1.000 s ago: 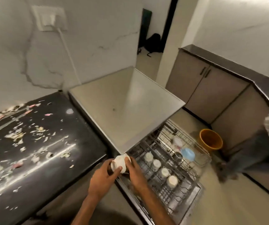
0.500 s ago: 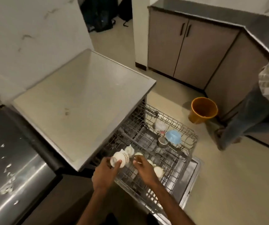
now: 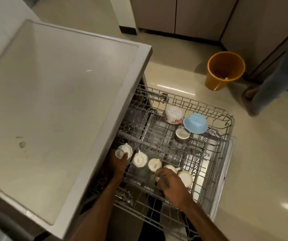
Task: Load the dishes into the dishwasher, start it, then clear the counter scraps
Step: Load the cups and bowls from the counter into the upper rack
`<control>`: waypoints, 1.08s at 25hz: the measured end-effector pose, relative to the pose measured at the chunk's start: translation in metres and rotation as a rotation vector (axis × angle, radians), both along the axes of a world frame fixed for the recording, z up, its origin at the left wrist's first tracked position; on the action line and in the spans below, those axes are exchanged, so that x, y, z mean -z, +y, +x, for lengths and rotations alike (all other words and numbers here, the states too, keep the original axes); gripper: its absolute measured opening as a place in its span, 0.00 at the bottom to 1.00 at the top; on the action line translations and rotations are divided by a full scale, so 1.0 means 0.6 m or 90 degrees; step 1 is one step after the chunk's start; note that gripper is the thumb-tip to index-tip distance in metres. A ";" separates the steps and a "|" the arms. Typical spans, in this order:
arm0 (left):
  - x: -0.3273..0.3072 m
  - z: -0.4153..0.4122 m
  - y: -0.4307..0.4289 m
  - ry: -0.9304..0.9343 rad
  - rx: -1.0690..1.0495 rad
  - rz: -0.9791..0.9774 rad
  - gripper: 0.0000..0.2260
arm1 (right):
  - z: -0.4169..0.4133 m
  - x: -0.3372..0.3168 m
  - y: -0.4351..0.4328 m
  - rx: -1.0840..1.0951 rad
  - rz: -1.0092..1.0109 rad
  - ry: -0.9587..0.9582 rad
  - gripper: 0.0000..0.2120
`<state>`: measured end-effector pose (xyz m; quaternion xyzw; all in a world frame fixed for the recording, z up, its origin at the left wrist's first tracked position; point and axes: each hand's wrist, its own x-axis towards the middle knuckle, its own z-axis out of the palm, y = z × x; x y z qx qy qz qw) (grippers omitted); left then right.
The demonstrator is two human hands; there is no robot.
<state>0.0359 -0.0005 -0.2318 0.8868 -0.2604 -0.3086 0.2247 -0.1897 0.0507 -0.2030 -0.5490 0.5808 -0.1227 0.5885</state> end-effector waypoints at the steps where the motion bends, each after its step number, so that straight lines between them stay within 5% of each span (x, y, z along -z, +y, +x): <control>1: 0.015 0.006 -0.003 0.007 -0.002 0.000 0.21 | 0.005 0.005 -0.012 0.003 -0.007 0.008 0.15; 22: 0.076 0.020 -0.006 -0.072 0.186 0.140 0.26 | 0.002 0.069 -0.023 -0.018 -0.039 0.099 0.12; 27: 0.031 0.000 0.037 -0.189 0.206 0.160 0.28 | -0.014 0.055 -0.014 -0.078 -0.065 0.134 0.12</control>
